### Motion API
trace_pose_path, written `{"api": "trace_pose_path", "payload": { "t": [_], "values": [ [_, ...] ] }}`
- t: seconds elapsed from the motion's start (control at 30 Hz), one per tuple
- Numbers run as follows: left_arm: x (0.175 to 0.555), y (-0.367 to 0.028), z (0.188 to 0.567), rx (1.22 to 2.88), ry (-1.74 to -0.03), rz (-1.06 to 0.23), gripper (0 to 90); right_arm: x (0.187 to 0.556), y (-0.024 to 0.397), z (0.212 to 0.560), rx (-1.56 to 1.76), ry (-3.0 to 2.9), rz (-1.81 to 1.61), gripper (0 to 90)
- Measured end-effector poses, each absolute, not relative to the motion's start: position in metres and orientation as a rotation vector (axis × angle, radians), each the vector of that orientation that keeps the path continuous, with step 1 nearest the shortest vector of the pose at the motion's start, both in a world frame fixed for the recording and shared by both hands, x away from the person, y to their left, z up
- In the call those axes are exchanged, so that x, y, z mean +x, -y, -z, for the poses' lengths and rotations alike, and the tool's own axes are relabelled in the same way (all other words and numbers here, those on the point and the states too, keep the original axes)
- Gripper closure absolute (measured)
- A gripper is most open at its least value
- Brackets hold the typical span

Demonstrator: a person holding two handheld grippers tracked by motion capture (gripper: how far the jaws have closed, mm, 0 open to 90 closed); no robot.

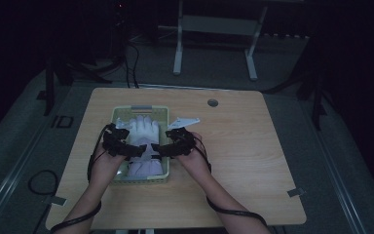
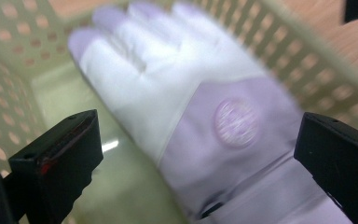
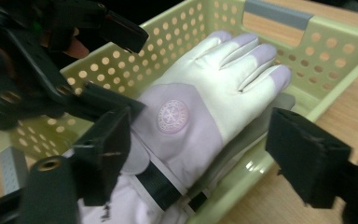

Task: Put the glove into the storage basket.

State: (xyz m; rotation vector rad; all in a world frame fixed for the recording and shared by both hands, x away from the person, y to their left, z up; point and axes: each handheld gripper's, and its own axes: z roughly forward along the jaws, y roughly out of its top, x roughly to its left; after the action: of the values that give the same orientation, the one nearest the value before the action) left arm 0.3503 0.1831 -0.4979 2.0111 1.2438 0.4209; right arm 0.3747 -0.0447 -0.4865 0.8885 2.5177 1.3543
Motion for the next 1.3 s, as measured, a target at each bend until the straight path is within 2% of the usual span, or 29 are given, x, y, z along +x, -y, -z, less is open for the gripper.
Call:
{"api": "trace_pose_path", "payload": {
  "t": [0.1, 0.4, 1.2, 1.3],
  "values": [
    [0.343, -0.181, 0.493, 1.962, -1.211, -0.427, 1.3, 0.377, 0.054, 0.488, 0.865, -2.556, -1.352, 15.7],
    [0.330, -0.166, 0.493, 1.966, -1.149, -0.364, 1.4, 0.378, 0.075, 0.492, 0.846, -2.581, -1.327, 14.4],
    [0.298, -0.082, 0.478, 2.003, -0.886, -0.247, 1.4, 0.374, 0.149, 0.490, 0.859, -2.523, -1.315, 14.3],
    [0.294, -0.069, 0.476, 1.994, -0.836, -0.200, 1.4, 0.372, 0.161, 0.491, 0.849, -2.517, -1.308, 14.3]
  ]
}}
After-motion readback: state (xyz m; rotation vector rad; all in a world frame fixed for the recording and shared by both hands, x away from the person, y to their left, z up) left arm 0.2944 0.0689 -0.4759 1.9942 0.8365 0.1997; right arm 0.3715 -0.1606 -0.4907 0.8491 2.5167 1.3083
